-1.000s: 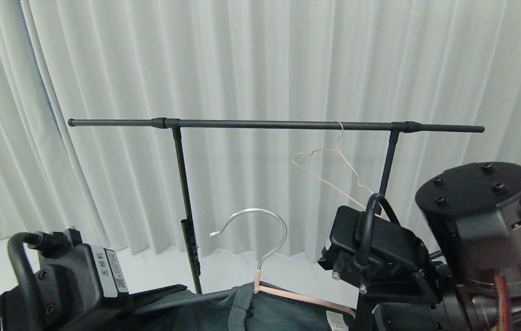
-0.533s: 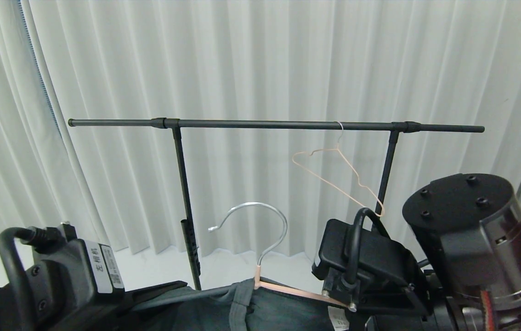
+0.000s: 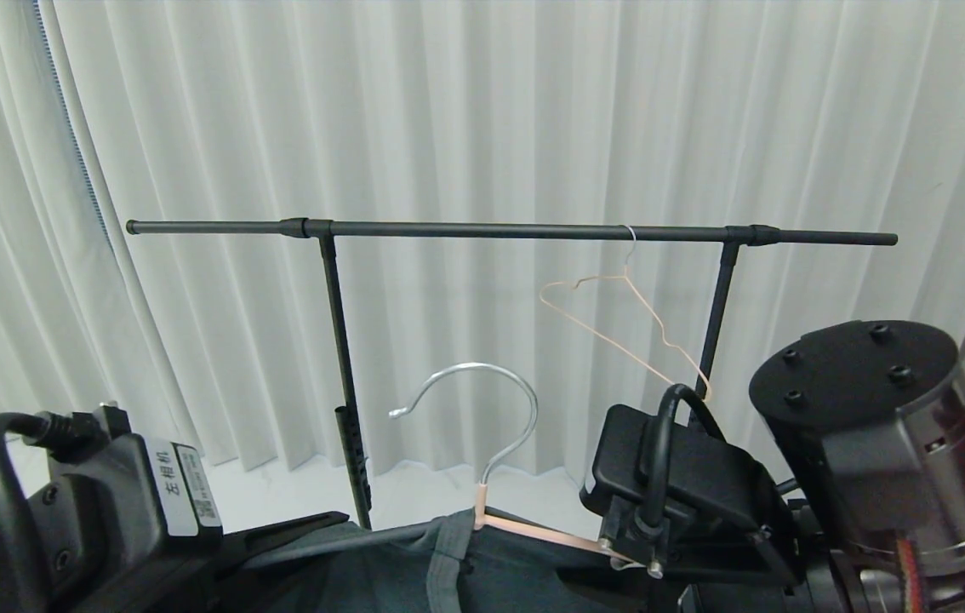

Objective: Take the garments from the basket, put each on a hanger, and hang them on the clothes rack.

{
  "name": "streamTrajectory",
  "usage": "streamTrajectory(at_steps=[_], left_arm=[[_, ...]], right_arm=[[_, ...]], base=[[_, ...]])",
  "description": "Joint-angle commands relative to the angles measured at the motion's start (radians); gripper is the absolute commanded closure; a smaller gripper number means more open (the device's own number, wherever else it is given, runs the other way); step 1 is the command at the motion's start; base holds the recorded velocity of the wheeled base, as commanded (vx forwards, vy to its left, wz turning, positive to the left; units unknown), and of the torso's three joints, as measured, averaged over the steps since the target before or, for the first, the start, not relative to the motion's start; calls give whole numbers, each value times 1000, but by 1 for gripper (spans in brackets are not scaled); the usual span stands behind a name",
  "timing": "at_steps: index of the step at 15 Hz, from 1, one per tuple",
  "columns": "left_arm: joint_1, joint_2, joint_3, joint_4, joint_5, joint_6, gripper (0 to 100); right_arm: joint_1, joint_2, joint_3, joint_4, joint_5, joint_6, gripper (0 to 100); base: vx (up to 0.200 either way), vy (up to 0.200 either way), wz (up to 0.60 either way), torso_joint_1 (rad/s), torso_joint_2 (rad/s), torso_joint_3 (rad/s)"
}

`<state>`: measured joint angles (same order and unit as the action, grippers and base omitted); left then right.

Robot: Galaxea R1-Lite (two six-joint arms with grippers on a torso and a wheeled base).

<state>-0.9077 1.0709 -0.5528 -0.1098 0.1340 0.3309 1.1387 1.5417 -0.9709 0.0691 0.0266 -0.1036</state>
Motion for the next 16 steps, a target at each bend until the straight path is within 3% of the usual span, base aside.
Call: streamTrajectory(at_steps=[1,2,6,11,13,16], left_arm=[[-4,0,-1,-1,-1,-1,100],[-4,0,-3,-2,-1,-1,0],[1,-14,-4,-2,-1,-10,0],[42,-57,59,-2,1,-18,0],[124,-75,103,-2,-1,-18,0],[128,-98,128,-2,-4,-19,0]], right_arm=[[1,-20,1,-3,1,-7,100],[-1,-34,4,-3,1,-24,100],[-10,-94,40,0,-2,-146,100],[-99,-152,87,-5,3,-263,100],[-135,-186,106,-6,1,-281,100],[-168,-210,136,-66,3,-281,100]], base=[[0,0,0,0,0,0],[0,0,0,0,0,0],[0,0,0,0,0,0],[0,0,0,0,0,0],[0,0,0,0,0,0],[0,0,0,0,0,0]])
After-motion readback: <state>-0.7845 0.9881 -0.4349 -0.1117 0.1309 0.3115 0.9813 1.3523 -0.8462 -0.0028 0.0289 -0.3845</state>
